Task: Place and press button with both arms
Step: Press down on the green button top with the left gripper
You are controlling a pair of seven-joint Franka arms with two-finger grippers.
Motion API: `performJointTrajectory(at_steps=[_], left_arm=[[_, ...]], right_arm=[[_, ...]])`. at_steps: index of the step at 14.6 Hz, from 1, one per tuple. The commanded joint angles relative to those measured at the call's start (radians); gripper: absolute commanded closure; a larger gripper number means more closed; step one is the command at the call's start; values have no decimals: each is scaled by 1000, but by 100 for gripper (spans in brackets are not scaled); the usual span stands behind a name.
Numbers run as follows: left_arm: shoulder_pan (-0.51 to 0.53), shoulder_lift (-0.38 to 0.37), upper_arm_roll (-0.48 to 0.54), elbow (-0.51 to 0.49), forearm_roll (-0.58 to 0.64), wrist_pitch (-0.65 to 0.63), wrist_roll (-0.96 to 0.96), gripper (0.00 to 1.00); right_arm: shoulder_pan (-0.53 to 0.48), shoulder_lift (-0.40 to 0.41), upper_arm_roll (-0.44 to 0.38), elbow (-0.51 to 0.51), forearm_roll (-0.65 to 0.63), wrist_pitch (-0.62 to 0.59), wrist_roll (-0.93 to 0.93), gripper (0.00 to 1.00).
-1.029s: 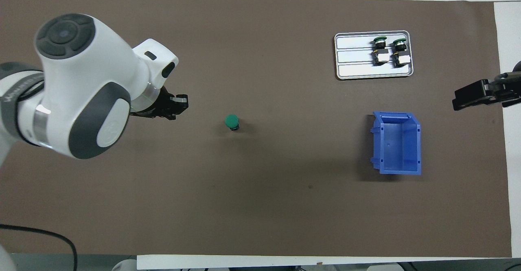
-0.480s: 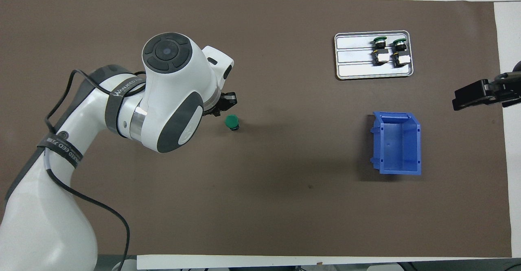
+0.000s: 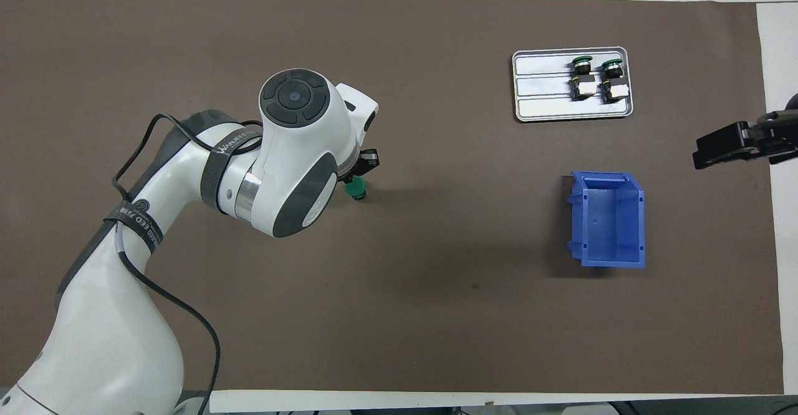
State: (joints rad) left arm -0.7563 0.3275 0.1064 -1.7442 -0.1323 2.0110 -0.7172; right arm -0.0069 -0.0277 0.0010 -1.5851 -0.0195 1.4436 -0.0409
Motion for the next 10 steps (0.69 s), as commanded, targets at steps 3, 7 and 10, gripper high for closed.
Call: performJointTrajectory(at_steps=[3, 7, 10], left_arm=[[-14, -8, 12, -37, -17, 52, -13, 100], [-29, -5, 12, -81, -24, 104, -12, 100], [-31, -5, 12, -93, -43, 106, -12, 100]], right_arm=[[-8, -24, 4, -30, 7, 17, -20, 1], [-8, -24, 5, -30, 7, 17, -20, 1], [-8, -24, 4, -30, 6, 17, -20, 1]])
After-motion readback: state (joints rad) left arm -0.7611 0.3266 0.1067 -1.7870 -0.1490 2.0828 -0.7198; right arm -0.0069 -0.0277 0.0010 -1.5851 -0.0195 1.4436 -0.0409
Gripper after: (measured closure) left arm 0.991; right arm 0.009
